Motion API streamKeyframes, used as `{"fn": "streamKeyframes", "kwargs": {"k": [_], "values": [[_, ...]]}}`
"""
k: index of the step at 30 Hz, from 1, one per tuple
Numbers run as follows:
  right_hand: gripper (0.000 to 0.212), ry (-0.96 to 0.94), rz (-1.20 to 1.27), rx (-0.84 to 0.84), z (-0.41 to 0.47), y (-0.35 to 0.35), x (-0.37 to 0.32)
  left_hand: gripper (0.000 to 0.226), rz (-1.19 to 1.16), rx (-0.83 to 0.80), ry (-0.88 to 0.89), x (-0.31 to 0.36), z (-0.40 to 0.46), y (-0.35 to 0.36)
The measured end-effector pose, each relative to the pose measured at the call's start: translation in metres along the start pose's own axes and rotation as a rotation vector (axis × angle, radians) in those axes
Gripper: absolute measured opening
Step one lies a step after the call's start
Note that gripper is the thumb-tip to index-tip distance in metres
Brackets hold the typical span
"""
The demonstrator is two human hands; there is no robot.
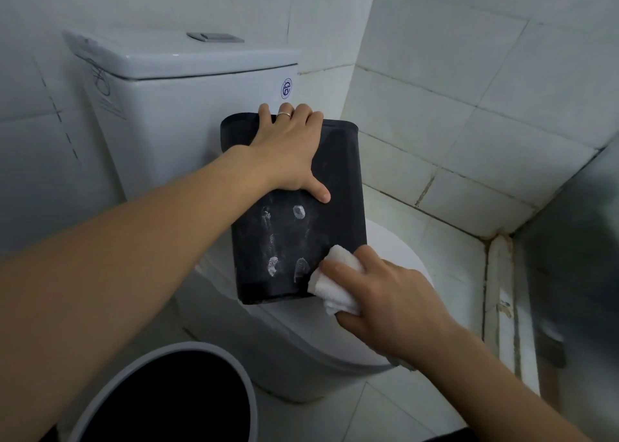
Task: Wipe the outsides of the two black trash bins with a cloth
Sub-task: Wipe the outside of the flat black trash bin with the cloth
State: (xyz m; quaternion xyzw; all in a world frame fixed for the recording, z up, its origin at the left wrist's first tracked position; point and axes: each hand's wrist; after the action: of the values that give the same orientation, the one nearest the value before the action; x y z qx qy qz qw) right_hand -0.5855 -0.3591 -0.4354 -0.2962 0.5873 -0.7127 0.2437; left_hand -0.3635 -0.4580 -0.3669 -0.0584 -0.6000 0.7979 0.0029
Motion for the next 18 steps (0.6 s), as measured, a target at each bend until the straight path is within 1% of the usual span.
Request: {"fn": "streamKeyframes", "kwargs": {"k": [2, 4, 6, 8, 10, 14, 16, 18], "values": [[0.046, 0.038, 0.000, -0.002, 0.002, 0.000, 0.008, 0.125, 0.002, 0.006, 0.003, 0.000, 0.000, 0.000], [0.048, 0.118, 0.004, -0.002, 0.003, -0.003, 0.016, 0.125, 0.005, 0.007, 0.002, 0.000, -0.001, 0.001], [0.046, 0.196, -0.002, 0.020, 0.005, -0.006, 0.026, 0.125, 0.004, 0.010, -0.002, -0.001, -0.001, 0.001], [0.043, 0.234, -0.024, 0.039, 0.005, -0.007, 0.031, 0.124, 0.000, 0.006, 0.000, 0.000, -0.001, 0.000], [0.044, 0.211, -0.049, 0.037, 0.005, -0.008, 0.026, 0.123, 0.000, 0.004, 0.005, 0.001, -0.002, -0.001], [0.047, 0.076, -0.022, -0.033, 0.005, -0.004, -0.004, 0.120, -0.004, 0.000, 0.002, 0.001, -0.002, -0.003], [0.046, 0.087, 0.018, -0.040, 0.006, -0.005, -0.006, 0.120, -0.004, -0.004, 0.005, 0.001, -0.002, -0.003], [0.046, 0.139, 0.073, 0.000, 0.008, -0.007, 0.000, 0.121, -0.002, -0.002, 0.003, 0.002, -0.002, -0.003]]}}
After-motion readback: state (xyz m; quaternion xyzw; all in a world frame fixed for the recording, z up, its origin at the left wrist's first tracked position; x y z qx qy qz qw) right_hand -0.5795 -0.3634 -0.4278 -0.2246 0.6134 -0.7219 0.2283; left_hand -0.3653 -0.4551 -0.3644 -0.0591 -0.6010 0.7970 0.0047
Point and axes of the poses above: each hand's wrist, its own z-axis towards the middle knuckle, its own y-axis out of the palm, x = y × z, and after that the axes turned 2 degrees about z, right-handed
